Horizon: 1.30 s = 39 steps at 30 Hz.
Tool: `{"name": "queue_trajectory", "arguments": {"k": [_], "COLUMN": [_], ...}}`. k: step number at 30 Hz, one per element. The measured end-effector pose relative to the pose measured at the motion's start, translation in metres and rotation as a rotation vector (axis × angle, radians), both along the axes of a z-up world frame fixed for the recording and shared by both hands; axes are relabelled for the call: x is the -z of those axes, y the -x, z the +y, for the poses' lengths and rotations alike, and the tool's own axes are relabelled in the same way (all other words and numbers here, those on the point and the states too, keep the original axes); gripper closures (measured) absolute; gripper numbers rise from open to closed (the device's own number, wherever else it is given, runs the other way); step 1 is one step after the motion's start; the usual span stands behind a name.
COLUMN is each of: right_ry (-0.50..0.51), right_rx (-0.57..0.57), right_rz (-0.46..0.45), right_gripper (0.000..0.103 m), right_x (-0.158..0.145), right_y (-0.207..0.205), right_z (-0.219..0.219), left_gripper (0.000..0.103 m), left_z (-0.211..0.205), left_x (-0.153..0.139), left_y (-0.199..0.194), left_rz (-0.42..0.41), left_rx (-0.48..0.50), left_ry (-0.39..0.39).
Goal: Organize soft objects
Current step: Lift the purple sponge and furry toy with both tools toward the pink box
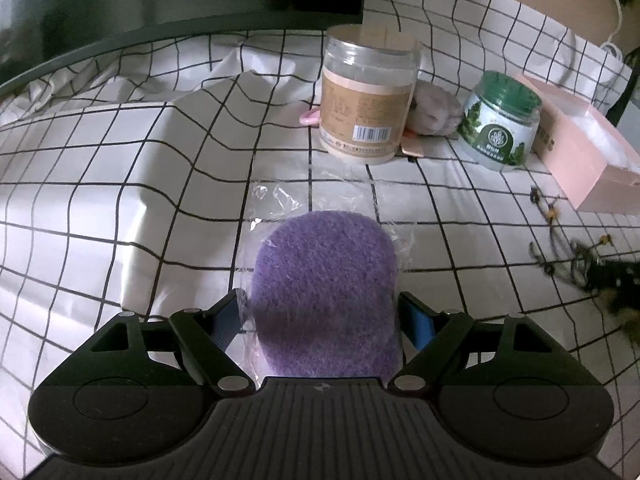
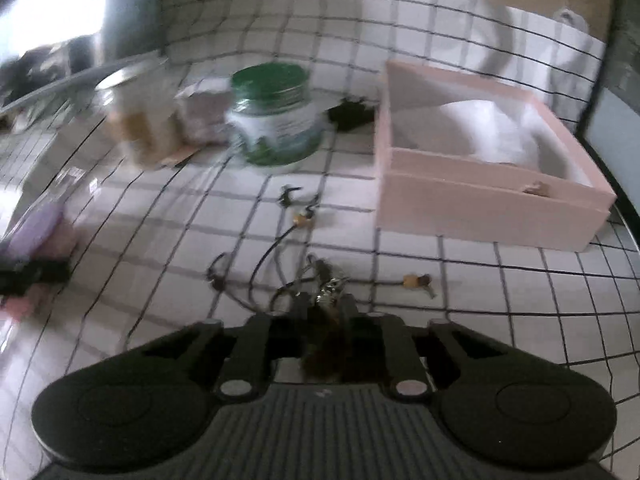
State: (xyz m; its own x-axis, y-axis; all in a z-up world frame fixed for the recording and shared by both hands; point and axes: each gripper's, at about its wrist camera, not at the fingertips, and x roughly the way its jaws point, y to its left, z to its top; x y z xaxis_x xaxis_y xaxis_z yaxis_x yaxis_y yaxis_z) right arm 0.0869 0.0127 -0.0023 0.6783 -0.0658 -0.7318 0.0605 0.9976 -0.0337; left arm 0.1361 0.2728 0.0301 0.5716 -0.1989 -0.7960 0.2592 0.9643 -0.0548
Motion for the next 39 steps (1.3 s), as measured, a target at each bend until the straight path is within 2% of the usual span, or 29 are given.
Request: {"name": "queue_trajectory", "arguments": {"k": [4, 8, 11, 13, 17, 22, 29, 34, 39], "right_ry": [-0.031, -0.079, -0.096, -0.091, -0.088, -0.081, -0.045, -0.027, 0.0], "right_rx": [-0.041, -0.067, -0.078, -0.099, -0.158, -0.196, -0.176, -0.156, -0.169], "right_rz": [0.014, -0.041, -0.099, -0.147, -0.243, -0.361, -0.487, -0.525, -0.554], "right_gripper": [0.09, 0.09, 0.09, 0.09, 0.09, 0.092, 0.092, 0.092, 0.092], "right_x": [-0.02, -0.057, -0.087, -0.106, -0.142, -0.181, -0.211, -0.217, -0.222], "right_y": [0.01, 0.021, 0.023, 0.027, 0.037, 0.046, 0.053, 0.043, 0.027], "right_z": [0.015, 0.011, 0.0, -0.008, -0.029, -0.068, -0.126, -0.154, -0.167], "left_gripper": [0.025, 0.026, 0.027, 0.027, 0.027, 0.027, 0.027, 0.027, 0.027], "left_z": [-0.001, 0.004, -0.009, -0.025, -0.066, -0.14, -0.235, -0.279, -0.301], "left_x": [-0.002, -0.009, -0.02, -0.031, -0.055, -0.085, -0.115, -0.123, -0.121], "left_y": [-0.001, 0.0, 0.008, 0.015, 0.02, 0.02, 0.004, -0.028, -0.058], "left_rz": [0.003, 0.08, 0.063, 0.032, -0.001, -0.038, -0.09, -0.101, -0.075], "left_rx": [0.005, 0.023, 0.046, 0.069, 0.094, 0.221, 0.357, 0.342, 0.318], "left_ry": [0.014, 0.17, 0.185, 0.175, 0.214, 0.224, 0.262, 0.275, 0.305]}}
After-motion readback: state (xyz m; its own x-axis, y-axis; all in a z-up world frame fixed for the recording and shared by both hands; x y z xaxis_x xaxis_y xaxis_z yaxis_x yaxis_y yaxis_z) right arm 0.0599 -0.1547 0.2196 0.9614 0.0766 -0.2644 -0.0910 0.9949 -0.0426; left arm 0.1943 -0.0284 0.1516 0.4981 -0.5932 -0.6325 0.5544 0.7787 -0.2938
